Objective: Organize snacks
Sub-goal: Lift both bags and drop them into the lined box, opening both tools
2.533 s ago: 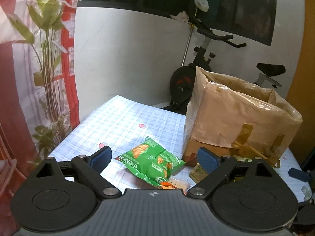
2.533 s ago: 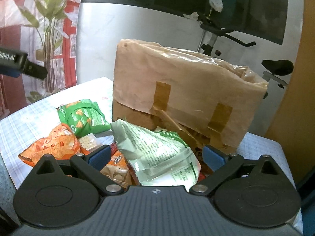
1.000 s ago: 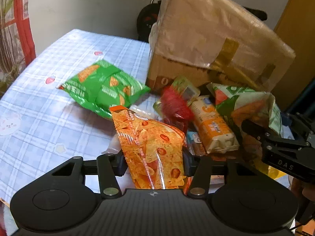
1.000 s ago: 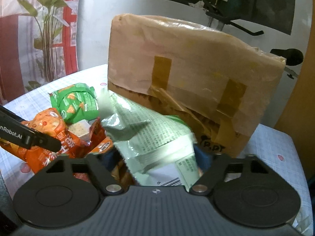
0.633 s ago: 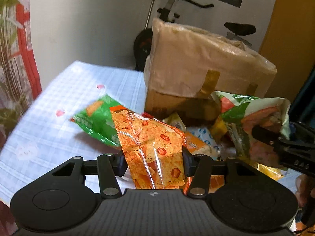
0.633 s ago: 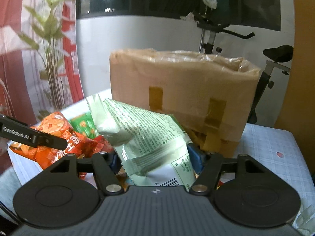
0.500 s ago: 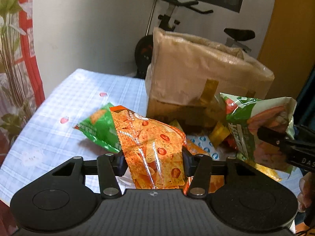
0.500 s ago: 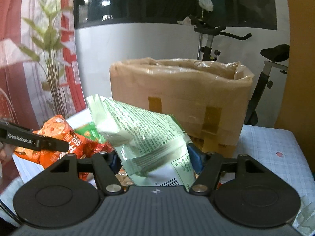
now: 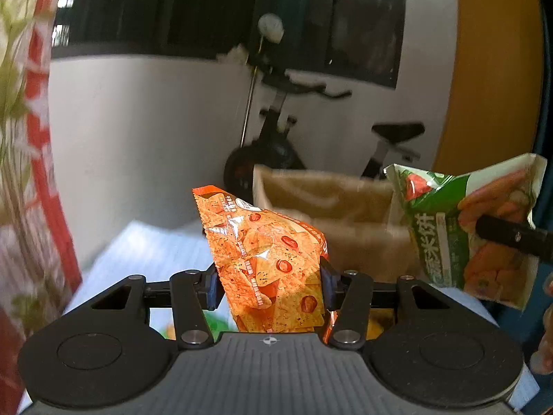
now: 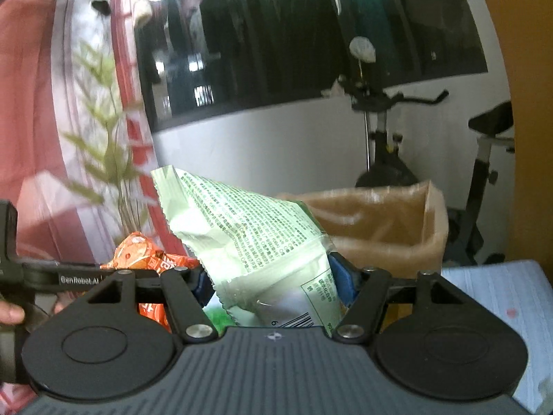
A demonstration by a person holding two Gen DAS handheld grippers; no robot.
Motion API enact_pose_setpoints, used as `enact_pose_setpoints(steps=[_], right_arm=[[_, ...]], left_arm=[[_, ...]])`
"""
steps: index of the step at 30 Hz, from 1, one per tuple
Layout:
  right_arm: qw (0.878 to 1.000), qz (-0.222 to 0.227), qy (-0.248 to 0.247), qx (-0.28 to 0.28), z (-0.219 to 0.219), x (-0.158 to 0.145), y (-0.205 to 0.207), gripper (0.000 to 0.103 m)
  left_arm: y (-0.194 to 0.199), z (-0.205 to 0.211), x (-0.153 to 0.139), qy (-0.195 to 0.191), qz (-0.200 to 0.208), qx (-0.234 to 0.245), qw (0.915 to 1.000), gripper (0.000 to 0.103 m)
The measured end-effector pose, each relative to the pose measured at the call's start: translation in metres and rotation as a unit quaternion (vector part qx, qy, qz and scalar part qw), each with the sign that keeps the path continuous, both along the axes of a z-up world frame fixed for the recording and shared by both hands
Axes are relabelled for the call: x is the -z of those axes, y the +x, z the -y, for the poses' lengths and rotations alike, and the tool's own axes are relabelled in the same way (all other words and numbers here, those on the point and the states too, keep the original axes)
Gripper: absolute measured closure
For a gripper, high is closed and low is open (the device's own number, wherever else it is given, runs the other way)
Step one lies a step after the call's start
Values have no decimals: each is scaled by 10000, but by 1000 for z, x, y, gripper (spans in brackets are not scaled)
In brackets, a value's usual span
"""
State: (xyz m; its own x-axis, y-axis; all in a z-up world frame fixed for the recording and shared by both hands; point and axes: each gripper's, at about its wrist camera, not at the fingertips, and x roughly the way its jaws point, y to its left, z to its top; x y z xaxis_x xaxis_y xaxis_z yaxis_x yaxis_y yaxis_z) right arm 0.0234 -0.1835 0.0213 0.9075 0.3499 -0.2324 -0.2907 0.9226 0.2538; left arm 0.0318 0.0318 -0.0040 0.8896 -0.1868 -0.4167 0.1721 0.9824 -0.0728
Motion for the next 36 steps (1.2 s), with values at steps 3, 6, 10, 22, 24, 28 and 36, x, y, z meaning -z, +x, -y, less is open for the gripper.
enact_pose_setpoints(steps=[3, 6, 10, 22, 24, 28, 36], right_arm=[[9998, 123, 47, 158, 9, -24, 17, 36], [9994, 43, -11, 353, 15, -42, 45, 36], [9961, -569, 160, 659, 27, -50, 101, 36], [9485, -2522, 1169, 1522, 60, 2, 221, 35], [9387, -2733, 1274, 1673, 63, 13, 230, 32], [9377, -2733, 1235, 1753, 66, 27, 227, 25], [9695, -2032, 520, 1272, 61, 19, 192, 22]], left_arm=[[15, 10, -20, 122, 329, 80, 9994, 49], [36, 26, -37, 247, 589, 143, 9979, 49], [74, 56, -45, 577, 825, 174, 9948, 48], [168, 112, -20, 1454, 398, 366, 9879, 47], [179, 114, -12, 1475, 210, 458, 9878, 45], [199, 99, -4, 1017, -126, 555, 9932, 20], [176, 60, -2, 353, -248, 428, 9981, 20]])
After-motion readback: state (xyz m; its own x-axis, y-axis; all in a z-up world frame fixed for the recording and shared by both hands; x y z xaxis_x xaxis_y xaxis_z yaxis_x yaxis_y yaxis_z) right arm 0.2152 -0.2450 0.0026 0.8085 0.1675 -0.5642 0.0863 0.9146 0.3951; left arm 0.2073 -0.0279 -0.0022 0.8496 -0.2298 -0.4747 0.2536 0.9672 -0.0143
